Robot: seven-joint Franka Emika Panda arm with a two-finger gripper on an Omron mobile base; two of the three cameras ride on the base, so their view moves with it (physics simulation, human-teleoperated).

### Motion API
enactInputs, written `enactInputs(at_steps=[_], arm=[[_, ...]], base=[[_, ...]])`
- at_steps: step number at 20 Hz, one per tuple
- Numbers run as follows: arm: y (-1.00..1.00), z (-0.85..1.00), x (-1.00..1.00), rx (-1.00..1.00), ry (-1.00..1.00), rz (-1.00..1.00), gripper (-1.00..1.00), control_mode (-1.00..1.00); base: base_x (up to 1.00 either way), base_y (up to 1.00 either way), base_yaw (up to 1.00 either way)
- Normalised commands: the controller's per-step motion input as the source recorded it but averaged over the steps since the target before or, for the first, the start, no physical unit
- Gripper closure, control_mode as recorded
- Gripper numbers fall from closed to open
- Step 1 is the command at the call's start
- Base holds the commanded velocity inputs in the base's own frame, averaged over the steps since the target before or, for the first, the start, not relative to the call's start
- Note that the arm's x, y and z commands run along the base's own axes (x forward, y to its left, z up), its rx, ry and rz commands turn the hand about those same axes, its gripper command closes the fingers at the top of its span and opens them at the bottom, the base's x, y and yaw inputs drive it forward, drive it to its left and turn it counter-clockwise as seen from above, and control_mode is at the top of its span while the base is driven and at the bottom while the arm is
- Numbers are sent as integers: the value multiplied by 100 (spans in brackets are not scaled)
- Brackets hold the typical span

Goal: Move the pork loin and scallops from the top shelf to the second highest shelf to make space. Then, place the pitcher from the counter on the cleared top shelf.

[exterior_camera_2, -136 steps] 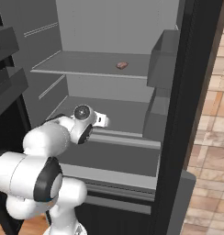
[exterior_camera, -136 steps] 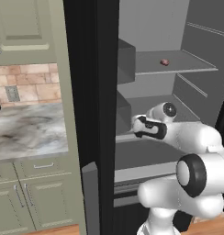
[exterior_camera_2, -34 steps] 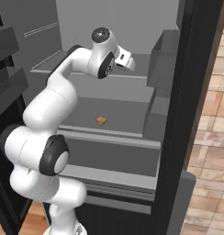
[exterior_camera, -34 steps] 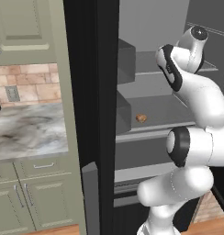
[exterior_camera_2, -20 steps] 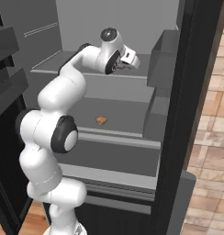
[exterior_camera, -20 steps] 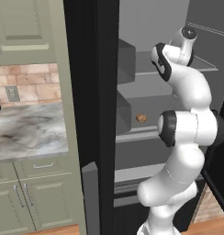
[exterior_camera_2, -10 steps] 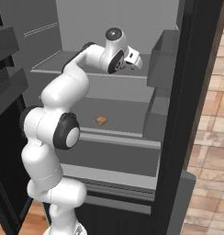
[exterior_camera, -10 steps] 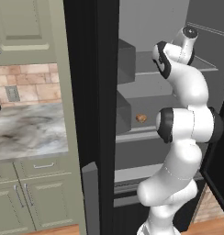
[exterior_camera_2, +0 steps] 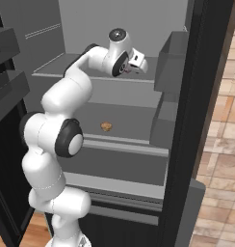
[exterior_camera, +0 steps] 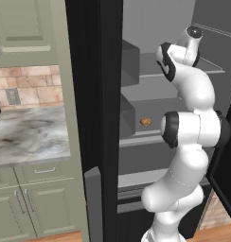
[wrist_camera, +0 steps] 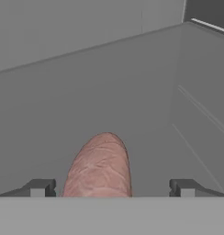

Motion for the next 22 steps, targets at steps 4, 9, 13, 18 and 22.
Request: enactInputs(at_steps=[4,9,13,18,22], arm=[[28,-14,2,-2,6,-2,100,-100],[1,-1,22,0,1,0,100,-100],[0,-10,-2,0,-6,0,100,-100],[23,-8,-95,-4,-11,12,100,-100],[56,-1,-100,-16,-7,18,100,-100]], base=[[0,0,0],[0,0,0],[0,0,0],[0,0,0],[0,0,0]])
